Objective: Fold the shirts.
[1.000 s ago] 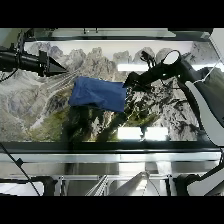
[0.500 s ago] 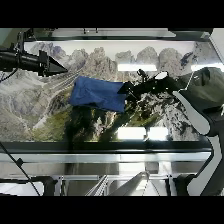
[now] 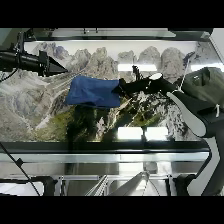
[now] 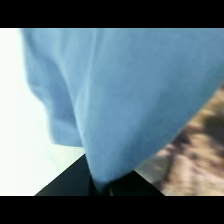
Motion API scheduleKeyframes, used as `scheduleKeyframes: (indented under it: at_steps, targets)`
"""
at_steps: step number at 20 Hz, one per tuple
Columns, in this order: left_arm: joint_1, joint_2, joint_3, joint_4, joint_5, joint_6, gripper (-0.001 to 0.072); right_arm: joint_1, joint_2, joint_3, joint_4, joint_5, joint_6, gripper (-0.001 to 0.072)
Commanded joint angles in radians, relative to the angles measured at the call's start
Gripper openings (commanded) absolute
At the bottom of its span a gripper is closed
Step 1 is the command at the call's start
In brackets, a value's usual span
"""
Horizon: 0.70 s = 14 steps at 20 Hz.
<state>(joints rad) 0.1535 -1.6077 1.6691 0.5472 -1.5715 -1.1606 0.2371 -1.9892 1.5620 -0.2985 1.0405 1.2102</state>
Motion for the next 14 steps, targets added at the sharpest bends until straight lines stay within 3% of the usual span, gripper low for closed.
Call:
scheduleKeyframes:
  at_steps: [1,8,11,14]
  targets:
    - [0.001,0.001,0.000,0.000,-0.001,0.000,0.0001,-0.051,0.146,0.016,-0.047,0.030,-0.010,0.0022]
    - [0.001,0.001,0.000,0.000,-0.031,-0.018,0.0001,-0.320,0.687,0.015,-0.343,0.138,0.160,0.0022]
    - [0.000,0.001,0.000,0.000,-0.036,-0.048,0.0001,-0.417,0.779,0.015,-0.506,0.180,0.275,0.0022]
    - [-0.002,0.001,0.000,0.000,-0.054,-0.065,0.0001,-0.496,0.771,0.013,-0.529,0.203,0.280,0.0023]
